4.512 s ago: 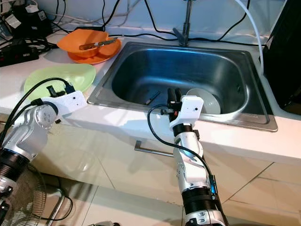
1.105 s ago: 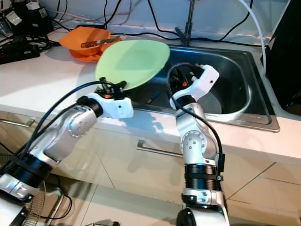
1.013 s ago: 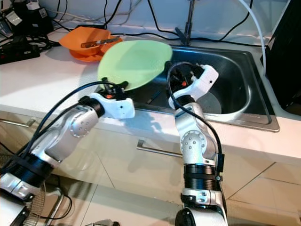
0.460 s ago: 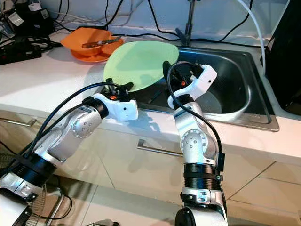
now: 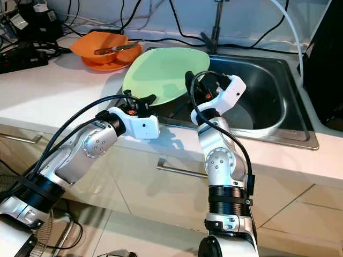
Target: Kitchen organization
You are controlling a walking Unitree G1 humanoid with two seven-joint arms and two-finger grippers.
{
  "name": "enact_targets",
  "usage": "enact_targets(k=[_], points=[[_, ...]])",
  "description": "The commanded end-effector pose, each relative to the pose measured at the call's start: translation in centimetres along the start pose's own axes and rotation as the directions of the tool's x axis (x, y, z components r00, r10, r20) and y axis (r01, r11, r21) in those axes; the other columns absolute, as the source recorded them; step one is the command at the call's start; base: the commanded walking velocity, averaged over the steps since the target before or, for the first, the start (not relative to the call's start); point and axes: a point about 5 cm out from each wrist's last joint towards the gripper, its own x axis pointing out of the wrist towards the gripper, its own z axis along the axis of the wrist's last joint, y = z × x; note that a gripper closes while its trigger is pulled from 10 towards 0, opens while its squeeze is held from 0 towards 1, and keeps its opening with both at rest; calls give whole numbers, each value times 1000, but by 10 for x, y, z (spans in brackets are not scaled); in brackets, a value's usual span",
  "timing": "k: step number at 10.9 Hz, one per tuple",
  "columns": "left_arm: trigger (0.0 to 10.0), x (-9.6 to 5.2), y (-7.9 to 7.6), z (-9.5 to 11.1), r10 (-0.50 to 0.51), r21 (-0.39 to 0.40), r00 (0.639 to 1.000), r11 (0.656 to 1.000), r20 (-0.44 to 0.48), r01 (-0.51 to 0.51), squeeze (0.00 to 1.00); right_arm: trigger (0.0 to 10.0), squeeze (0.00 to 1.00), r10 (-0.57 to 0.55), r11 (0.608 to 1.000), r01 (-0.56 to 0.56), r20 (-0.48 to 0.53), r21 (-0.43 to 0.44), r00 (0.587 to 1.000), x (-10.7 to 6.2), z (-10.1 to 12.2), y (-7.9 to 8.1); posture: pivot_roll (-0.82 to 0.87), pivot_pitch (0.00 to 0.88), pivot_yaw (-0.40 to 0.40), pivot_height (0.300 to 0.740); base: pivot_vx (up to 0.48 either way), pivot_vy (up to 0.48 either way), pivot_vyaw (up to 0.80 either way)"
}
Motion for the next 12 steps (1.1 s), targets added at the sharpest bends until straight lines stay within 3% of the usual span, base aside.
enact_targets(k=[1, 2, 9, 10, 11, 12], points=[[10000, 2, 9, 7, 19, 22, 999, 1000, 44, -20, 0, 3333, 0, 15, 1000, -15, -9, 5, 1000, 5, -1, 7, 32, 12, 52, 740, 0, 0, 0], [10000, 2, 8, 7, 16, 24, 999, 1000, 44, -17, 0, 0, 0, 10, 1000, -10, -3, 8, 1000, 4, 0, 6, 31, 16, 54, 740, 0, 0, 0], [10000, 1, 7, 8, 21, 53, 998, 998, 60, -24, 0, 0, 0, 14, 1000, -13, -33, 25, 999, 1, -9, 6, 22, 0, 58, 740, 0, 0, 0], [10000, 2, 7, 7, 18, 64, 998, 998, 59, -22, 0, 4000, 0, 24, 999, -23, -44, 23, 999, 0, -11, 8, 19, 0, 59, 740, 0, 0, 0], [10000, 2, 8, 6, 15, 74, 998, 997, 58, -19, 0, 10000, 0, 24, 1000, -23, -45, 21, 999, 1, -11, 9, 17, 0, 60, 740, 0, 0, 0], [10000, 2, 8, 6, 8, 85, 998, 996, 63, -13, 0, 10000, 0, 24, 999, -23, -44, 23, 999, 2, -10, 11, 18, 0, 59, 740, 0, 0, 0]])
